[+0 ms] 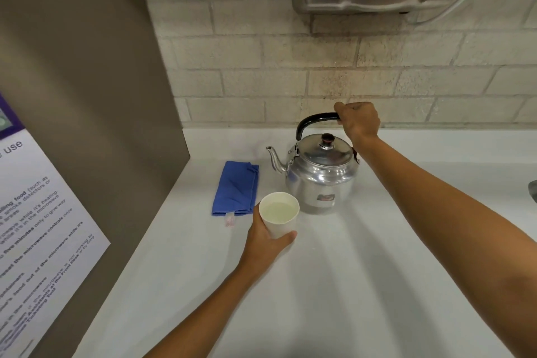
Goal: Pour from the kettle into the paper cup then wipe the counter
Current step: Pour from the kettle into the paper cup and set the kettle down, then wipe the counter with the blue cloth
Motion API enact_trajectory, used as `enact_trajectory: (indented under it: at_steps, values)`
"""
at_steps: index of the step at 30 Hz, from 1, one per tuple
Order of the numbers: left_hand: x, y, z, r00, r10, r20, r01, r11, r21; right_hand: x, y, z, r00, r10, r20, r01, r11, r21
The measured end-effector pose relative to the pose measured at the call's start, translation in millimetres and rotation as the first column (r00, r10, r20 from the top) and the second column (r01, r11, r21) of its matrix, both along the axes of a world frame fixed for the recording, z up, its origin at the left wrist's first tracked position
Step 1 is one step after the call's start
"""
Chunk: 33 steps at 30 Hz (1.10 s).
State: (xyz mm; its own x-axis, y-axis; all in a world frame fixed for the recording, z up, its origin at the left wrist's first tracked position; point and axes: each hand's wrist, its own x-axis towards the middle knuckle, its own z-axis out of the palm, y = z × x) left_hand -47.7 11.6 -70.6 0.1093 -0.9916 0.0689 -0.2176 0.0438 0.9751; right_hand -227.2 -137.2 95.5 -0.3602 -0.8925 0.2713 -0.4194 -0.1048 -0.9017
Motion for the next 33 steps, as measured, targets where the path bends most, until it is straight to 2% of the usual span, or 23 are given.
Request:
enact_trajectory:
  at_steps: [4,20,28,31,33]
  values:
    - [1,1,0,1.000,-0.010,0.008,0.010,1.000,0.011,2,-8,-12,0.999,-0.016,0.031,0.014,0.999,0.048]
    - [1,1,-1,1.000,0.002,0.013,-0.002,1.000,0.010,1,-15,-31,0.996,-0.016,-0.089,0.032,0.983,0.183]
    - [7,3,-2,0.997,-0.070,0.037,0.070,0.998,0.005,2,-7,-33,0.983,0.072,-0.172,-0.053,0.992,0.112]
    - [18,7,-5,0.989,-0.140,0.043,0.141,0.990,-0.021,7,10,-43,0.956,0.014,-0.294,-0.020,1.000,-0.017]
    - [27,11,-6,0.982,-0.181,0.054,0.183,0.983,-0.023,15,33,-53,0.941,-0.047,-0.335,-0.007,0.987,-0.159]
